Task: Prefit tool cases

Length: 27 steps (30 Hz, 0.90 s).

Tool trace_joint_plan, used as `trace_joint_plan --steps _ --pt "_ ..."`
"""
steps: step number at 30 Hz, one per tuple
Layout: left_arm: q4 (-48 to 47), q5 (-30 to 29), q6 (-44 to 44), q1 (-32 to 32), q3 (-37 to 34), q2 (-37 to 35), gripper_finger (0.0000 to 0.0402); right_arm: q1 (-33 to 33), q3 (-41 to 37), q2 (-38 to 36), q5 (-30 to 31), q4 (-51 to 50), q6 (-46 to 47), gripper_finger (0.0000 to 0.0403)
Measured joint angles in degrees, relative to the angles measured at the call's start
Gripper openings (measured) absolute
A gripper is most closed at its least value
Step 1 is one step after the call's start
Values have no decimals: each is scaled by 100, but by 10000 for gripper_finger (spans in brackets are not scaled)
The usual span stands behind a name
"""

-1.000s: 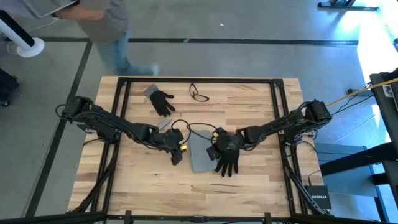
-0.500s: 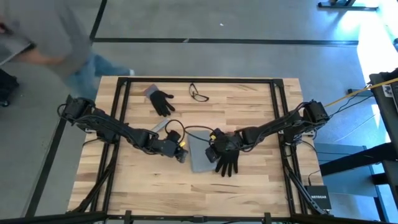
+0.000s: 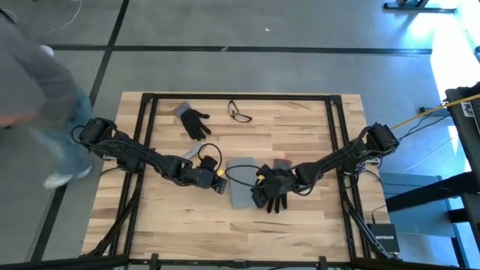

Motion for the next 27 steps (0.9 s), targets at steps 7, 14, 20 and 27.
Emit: trace_joint_plan --steps 7,14,20,27 --pt "-204 7 52 -92 0 2 0 0 -4 115 56 -77 191 0" --pt "-479 17 -38 -220 0 7 0 0 -7 139 6 -70 312 0" --pt "-572 17 -179 -317 0 7 0 -11 -2 270 -2 -35 358 0" --pt "-582 16 -216 -474 0 7 0 -15 15 482 42 351 725 0"
